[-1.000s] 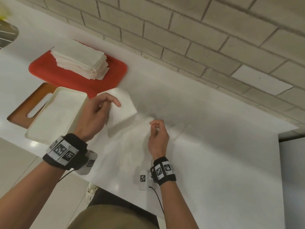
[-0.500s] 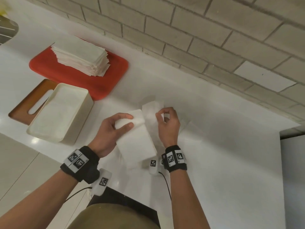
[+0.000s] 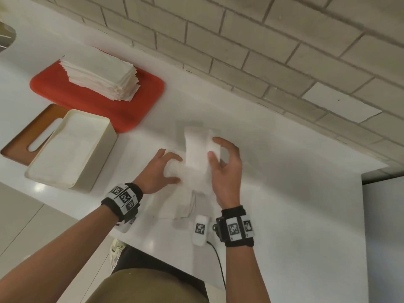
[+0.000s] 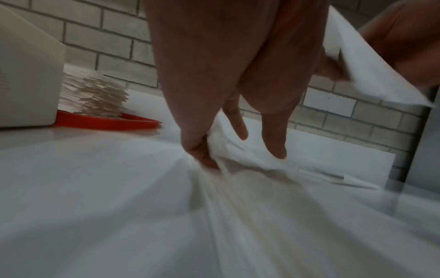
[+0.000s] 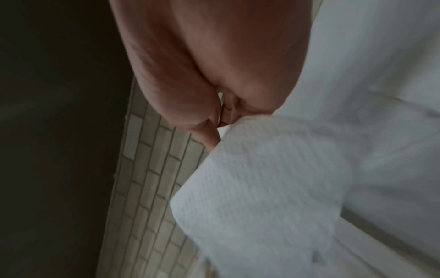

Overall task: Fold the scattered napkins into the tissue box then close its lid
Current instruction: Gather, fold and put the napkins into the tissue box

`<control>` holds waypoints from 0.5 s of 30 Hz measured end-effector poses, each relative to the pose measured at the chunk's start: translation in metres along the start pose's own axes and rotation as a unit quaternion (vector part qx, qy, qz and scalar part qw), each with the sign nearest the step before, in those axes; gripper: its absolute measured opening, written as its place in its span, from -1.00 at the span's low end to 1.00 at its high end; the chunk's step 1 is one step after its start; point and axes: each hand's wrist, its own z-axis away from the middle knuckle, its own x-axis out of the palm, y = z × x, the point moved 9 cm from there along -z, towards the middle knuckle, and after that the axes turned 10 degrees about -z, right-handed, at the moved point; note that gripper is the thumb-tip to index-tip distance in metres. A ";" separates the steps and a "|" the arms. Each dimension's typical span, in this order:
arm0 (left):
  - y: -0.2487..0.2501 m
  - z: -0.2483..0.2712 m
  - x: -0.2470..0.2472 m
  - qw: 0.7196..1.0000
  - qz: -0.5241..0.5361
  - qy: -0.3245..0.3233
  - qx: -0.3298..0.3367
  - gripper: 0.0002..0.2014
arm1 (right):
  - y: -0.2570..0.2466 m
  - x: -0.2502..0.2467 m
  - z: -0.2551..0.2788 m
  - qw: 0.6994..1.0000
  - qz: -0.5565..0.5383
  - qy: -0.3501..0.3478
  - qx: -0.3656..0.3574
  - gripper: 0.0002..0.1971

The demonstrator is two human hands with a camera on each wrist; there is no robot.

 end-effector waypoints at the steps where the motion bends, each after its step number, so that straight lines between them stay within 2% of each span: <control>1: -0.003 0.001 -0.002 1.000 -0.003 0.005 -0.008 -0.51 | 0.011 0.010 0.005 0.999 0.020 -0.024 0.017 -0.59; 3: -0.012 0.005 -0.012 0.998 -0.009 0.037 -0.054 -0.85 | 0.045 0.030 0.016 0.991 0.091 -0.079 0.062 -0.51; 4: -0.016 0.008 -0.017 0.996 0.001 0.056 -0.073 -0.88 | 0.062 0.040 0.023 0.983 0.127 -0.104 0.083 -0.48; 6: -0.024 0.016 -0.019 0.989 0.021 0.055 -0.139 -0.47 | 0.088 0.058 0.039 0.964 0.183 -0.151 0.123 -0.42; 7: -0.027 0.018 -0.017 0.985 0.015 0.037 -0.170 -0.40 | 0.096 0.064 0.047 0.954 0.200 -0.172 0.143 -0.41; 8: -0.029 0.020 -0.014 0.983 -0.001 0.026 -0.180 -0.42 | 0.102 0.066 0.051 0.947 0.209 -0.185 0.158 -0.40; 9: -0.027 0.020 -0.010 0.984 -0.053 0.006 -0.172 -0.45 | 0.104 0.064 0.050 0.947 0.208 -0.182 0.165 -0.41; 11: -0.023 0.019 -0.001 0.981 -0.138 -0.018 -0.136 -0.35 | 0.095 0.042 0.032 0.957 0.208 -0.142 0.147 -0.53; 13: -0.020 0.019 0.000 0.981 -0.141 -0.012 -0.133 -0.33 | 0.076 -0.001 0.002 0.959 0.264 -0.074 0.070 -0.65; 14: -0.017 0.018 -0.003 0.982 -0.133 0.004 -0.131 -0.37 | 0.068 -0.028 -0.015 0.946 0.320 -0.034 0.028 -0.63; 15: -0.016 0.017 -0.006 0.983 -0.125 0.015 -0.134 -0.43 | 0.062 -0.057 -0.030 0.921 0.389 -0.004 0.004 -0.56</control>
